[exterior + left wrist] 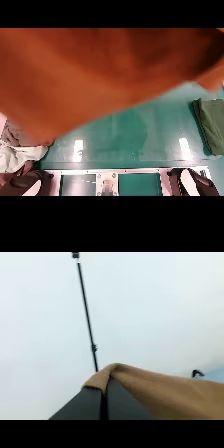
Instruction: Fold the shirts.
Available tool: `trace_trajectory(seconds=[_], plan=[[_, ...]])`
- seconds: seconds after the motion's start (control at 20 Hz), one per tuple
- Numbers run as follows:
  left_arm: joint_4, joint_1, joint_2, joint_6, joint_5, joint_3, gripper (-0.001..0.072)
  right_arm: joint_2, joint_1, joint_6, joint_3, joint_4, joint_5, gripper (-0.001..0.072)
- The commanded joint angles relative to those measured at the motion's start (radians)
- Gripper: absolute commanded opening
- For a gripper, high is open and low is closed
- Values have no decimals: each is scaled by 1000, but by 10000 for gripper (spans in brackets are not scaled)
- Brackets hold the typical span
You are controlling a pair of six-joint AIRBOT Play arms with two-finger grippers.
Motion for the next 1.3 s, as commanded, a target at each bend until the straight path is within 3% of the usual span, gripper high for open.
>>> trace_trajectory(seconds=[0.0, 0.2, 0.5, 0.7, 0.85, 0.9, 0.95, 1.0, 1.25], plan=[[111, 1, 2, 5, 29, -102, 21, -6, -2, 11, 3, -40, -4, 16], [124, 1, -99, 2, 70, -327, 21, -90, -1, -14, -237, 10, -61, 15], [76, 1, -550, -11, 197, -465, 22, -379, 49, -214, -752, 120, -433, 16], [-157, -1, -923, 102, 329, -463, 22, -788, 133, -257, -769, 128, -550, 17], [-206, 0, -1035, 107, 409, -463, 23, -994, 154, -256, -657, 127, -536, 20], [-203, 5, -1034, 108, 407, -463, 67, -1026, 153, -256, -613, 127, -513, 100], [-199, 13, -1028, 106, 382, -451, 416, -1036, 146, -256, -573, 125, -478, 207], [-195, 27, -1026, 86, 312, -415, 624, -1035, 134, -256, -533, 121, -429, 254], [-193, 192, -1012, 15, -296, -171, 603, -990, -37, -237, -401, 108, -70, 271]])
